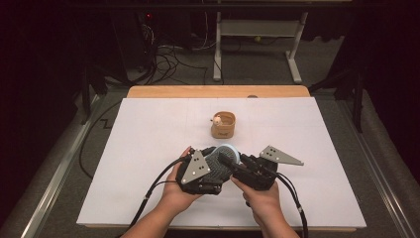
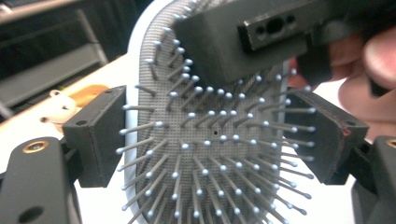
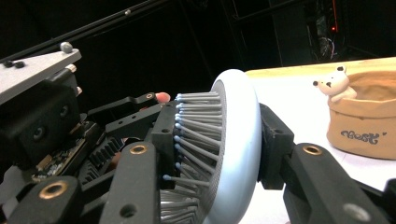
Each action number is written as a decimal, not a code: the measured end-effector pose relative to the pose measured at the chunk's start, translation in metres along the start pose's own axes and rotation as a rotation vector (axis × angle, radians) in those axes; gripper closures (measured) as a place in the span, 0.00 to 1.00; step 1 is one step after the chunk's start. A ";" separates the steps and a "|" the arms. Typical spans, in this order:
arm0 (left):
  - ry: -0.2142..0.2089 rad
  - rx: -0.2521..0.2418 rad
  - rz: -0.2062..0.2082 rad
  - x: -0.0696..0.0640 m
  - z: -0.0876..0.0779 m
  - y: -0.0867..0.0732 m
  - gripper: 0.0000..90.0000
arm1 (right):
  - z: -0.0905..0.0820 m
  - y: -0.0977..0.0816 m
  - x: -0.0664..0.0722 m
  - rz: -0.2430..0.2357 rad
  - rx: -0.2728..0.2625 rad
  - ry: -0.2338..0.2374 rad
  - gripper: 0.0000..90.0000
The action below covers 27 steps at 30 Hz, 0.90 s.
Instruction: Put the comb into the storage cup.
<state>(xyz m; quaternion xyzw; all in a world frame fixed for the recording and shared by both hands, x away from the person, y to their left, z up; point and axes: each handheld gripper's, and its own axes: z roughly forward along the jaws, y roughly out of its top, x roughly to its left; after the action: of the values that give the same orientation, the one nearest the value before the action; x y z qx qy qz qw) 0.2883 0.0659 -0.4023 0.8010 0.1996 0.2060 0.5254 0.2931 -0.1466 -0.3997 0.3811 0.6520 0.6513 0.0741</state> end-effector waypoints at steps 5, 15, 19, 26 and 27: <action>0.008 -0.008 0.013 -0.001 0.000 -0.001 0.21 | 0.000 0.000 0.001 -0.001 -0.004 -0.002 0.68; -0.030 -0.037 -0.003 0.001 0.000 -0.002 0.16 | -0.005 0.003 0.000 -0.001 -0.033 -0.005 0.68; -0.046 -0.032 -0.018 0.003 0.001 -0.002 0.13 | -0.008 0.005 -0.001 -0.012 -0.046 -0.013 0.68; -0.070 -0.023 -0.046 0.006 0.002 -0.003 0.09 | -0.017 0.012 -0.007 -0.020 -0.080 -0.035 0.68; -0.082 -0.025 -0.058 0.008 0.001 -0.003 0.08 | -0.018 0.012 -0.008 -0.025 -0.085 -0.038 0.67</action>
<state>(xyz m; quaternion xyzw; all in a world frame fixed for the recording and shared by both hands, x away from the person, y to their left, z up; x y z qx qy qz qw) 0.2954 0.0705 -0.4046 0.7960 0.1984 0.1602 0.5489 0.2929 -0.1676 -0.3891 0.3818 0.6268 0.6701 0.1108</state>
